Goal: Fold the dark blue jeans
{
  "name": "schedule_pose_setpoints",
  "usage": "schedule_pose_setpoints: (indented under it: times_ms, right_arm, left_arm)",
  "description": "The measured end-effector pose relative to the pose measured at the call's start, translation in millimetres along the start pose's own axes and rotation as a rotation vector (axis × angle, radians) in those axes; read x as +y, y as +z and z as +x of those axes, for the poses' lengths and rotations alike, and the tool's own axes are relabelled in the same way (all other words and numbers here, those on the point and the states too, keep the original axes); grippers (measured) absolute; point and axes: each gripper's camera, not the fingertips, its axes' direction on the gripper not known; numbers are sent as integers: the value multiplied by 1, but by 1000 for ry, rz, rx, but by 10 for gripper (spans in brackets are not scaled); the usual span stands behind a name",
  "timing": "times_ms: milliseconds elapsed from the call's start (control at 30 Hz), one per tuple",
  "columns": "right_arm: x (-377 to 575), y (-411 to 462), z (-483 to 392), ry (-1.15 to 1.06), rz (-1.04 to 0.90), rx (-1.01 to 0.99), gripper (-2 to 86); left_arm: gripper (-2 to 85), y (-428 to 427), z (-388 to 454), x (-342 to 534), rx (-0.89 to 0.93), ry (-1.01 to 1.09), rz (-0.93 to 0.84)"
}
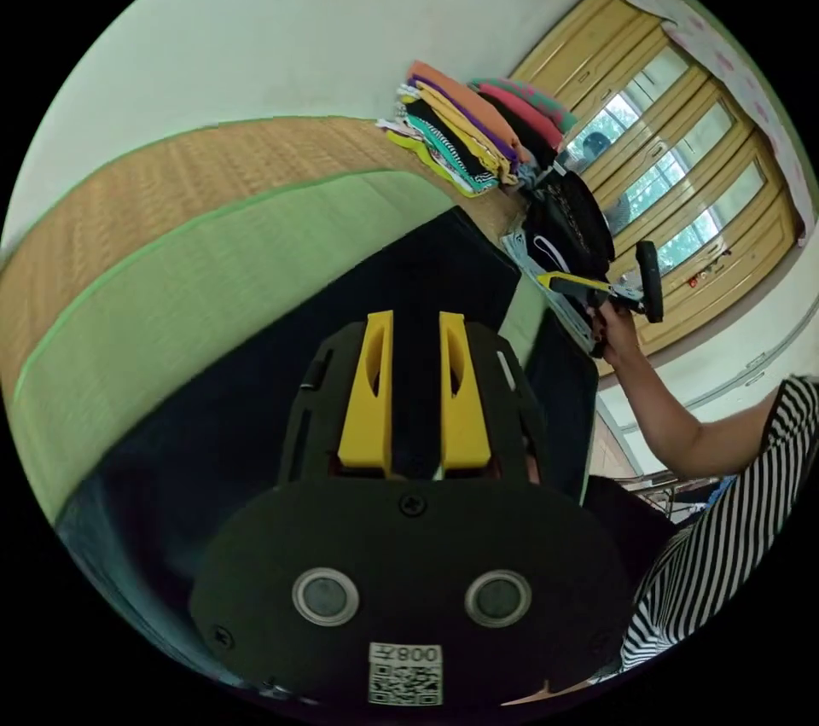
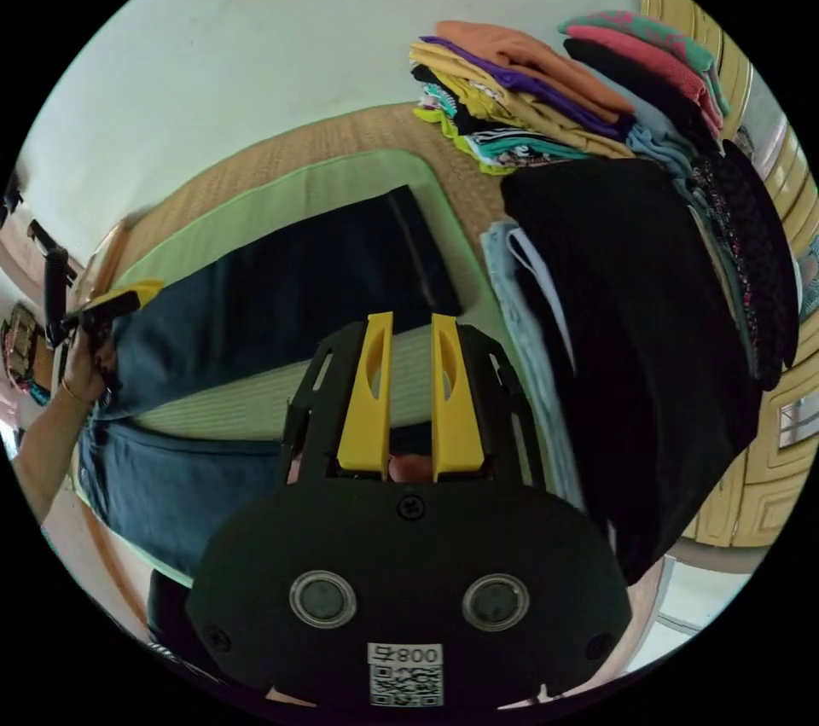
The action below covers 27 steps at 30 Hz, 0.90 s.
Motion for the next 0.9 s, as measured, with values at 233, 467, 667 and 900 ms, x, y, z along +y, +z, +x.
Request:
schedule_pose_setpoints:
  times_ms: [233,467,667,900]
  right_arm:
    - [21,74,60,-59,-46,37,81]
    - [62,105,111,-61,-25,-51,35]
    - [91,54,149,-118,136,-183,5]
    - [112,90,195,-33,-16,-144,2]
  left_arm:
    - [94,61,60,-145,-165,105,-148]
    - [22,81,103,-208,-239,105,-225]
    - [7,40,150,-237,-173,145,-65]
    - [23,60,169,-263,-190,101,-188]
